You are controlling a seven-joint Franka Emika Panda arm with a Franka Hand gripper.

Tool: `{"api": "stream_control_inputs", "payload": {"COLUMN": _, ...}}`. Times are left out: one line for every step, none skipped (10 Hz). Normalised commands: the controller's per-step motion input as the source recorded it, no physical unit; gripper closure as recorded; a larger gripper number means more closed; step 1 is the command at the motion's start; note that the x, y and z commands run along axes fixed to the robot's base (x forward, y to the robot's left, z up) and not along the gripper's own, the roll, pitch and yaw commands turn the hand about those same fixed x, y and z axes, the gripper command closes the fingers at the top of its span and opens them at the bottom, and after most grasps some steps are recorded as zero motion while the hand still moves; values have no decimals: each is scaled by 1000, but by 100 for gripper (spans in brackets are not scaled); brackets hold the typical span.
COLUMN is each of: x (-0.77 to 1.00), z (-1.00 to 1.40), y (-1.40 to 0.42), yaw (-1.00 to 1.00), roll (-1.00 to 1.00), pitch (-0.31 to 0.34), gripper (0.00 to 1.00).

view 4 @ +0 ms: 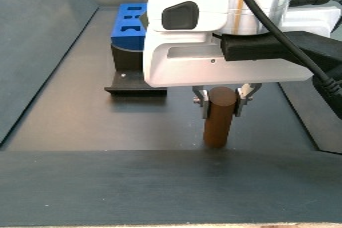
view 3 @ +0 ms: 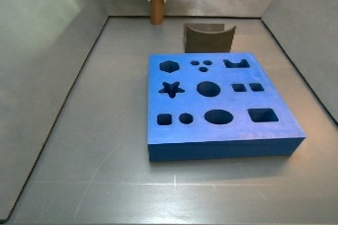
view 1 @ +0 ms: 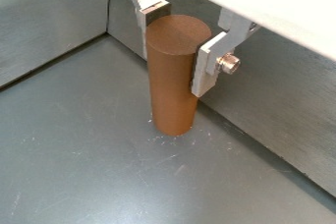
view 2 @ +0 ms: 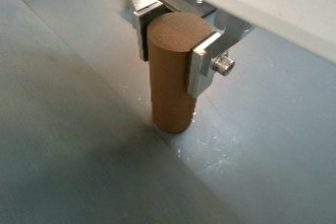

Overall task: Pick up the round object. Move to above the board. Insert the round object.
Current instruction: Pick up the round object, then move to above the board.

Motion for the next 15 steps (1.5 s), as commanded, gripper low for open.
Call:
{"api": "stream_control_inputs", "payload": {"x": 0, "z": 0, "y": 0, "yaw": 0, "roll": 0, "pitch": 0, "gripper": 100}}
{"api": "stream_control_inputs", "payload": {"x": 0, "z": 0, "y": 0, "yaw": 0, "roll": 0, "pitch": 0, "gripper": 100}}
{"api": "stream_control_inputs", "payload": {"x": 0, "z": 0, "y": 0, "yaw": 0, "roll": 0, "pitch": 0, "gripper": 100}}
{"api": "stream_control_inputs", "payload": {"x": 0, "z": 0, "y": 0, "yaw": 0, "roll": 0, "pitch": 0, "gripper": 100}}
{"api": "stream_control_inputs", "payload": {"x": 0, "z": 0, "y": 0, "yaw": 0, "roll": 0, "pitch": 0, "gripper": 100}}
{"api": "stream_control_inputs", "payload": {"x": 0, "z": 0, "y": 0, "yaw": 0, "roll": 0, "pitch": 0, "gripper": 100}}
{"api": "stream_control_inputs", "payload": {"x": 0, "z": 0, "y": 0, "yaw": 0, "roll": 0, "pitch": 0, "gripper": 100}}
{"api": "stream_control_inputs", "payload": {"x": 0, "z": 0, "y": 0, "yaw": 0, "roll": 0, "pitch": 0, "gripper": 100}}
{"api": "stream_control_inputs", "payload": {"x": 0, "z": 0, "y": 0, "yaw": 0, "roll": 0, "pitch": 0, "gripper": 100}}
{"api": "stream_control_inputs", "payload": {"x": 0, "z": 0, "y": 0, "yaw": 0, "roll": 0, "pitch": 0, "gripper": 100}}
{"api": "stream_control_inputs", "payload": {"x": -41, "z": 1000, "y": -254, "yaw": 168, "roll": 0, "pitch": 15, "gripper": 100}}
{"api": "stream_control_inputs", "payload": {"x": -36, "z": 1000, "y": -226, "yaw": 165, "roll": 12, "pitch": 18, "gripper": 100}}
{"api": "stream_control_inputs", "payload": {"x": -49, "z": 1000, "y": -194, "yaw": 109, "roll": 53, "pitch": 52, "gripper": 100}}
{"api": "stream_control_inputs", "payload": {"x": -44, "z": 1000, "y": -176, "yaw": 73, "roll": 97, "pitch": 89, "gripper": 100}}
{"api": "stream_control_inputs", "payload": {"x": -39, "z": 1000, "y": -155, "yaw": 48, "roll": 141, "pitch": 140, "gripper": 100}}
